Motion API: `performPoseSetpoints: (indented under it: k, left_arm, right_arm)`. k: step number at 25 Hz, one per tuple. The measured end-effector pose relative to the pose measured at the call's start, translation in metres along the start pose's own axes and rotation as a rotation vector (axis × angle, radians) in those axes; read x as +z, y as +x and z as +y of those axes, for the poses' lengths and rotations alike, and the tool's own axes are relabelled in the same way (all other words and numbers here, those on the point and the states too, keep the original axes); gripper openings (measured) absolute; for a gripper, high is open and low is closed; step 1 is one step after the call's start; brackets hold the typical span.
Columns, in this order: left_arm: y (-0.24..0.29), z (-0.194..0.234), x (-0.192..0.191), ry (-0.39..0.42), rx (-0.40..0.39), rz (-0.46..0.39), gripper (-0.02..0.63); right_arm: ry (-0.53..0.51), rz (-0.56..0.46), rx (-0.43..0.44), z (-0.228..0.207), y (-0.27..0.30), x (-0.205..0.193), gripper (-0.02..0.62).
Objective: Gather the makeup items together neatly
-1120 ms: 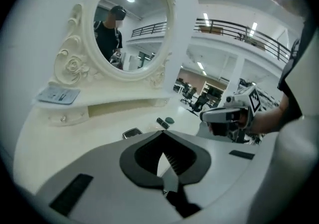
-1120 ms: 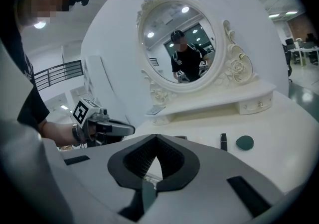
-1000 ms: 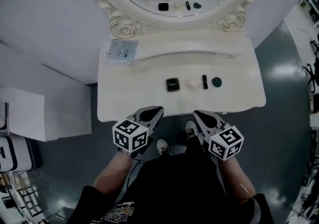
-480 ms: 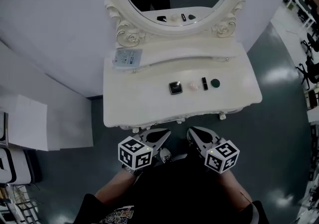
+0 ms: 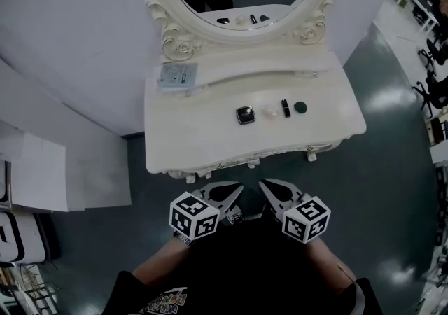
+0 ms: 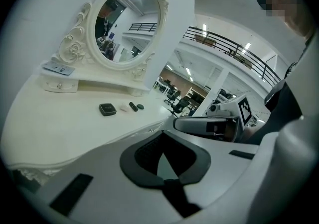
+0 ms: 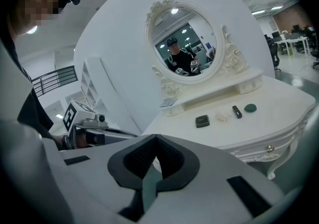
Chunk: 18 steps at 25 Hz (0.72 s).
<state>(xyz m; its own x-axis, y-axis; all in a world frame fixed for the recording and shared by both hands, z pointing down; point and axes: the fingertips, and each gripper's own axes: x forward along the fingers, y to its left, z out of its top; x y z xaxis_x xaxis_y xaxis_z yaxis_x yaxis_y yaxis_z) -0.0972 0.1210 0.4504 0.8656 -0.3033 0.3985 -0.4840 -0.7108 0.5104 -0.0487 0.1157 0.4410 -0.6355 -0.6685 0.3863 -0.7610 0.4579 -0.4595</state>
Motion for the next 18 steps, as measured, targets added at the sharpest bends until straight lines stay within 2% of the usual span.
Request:
performPoseSetpoints:
  k: [18]
  left_arm:
    - [0.006,-0.011,-0.003,-0.01,-0.04,0.001,0.008]
  right_arm:
    - [-0.001,-0.009,-0.027,0.0,-0.016,-0.008,0.028]
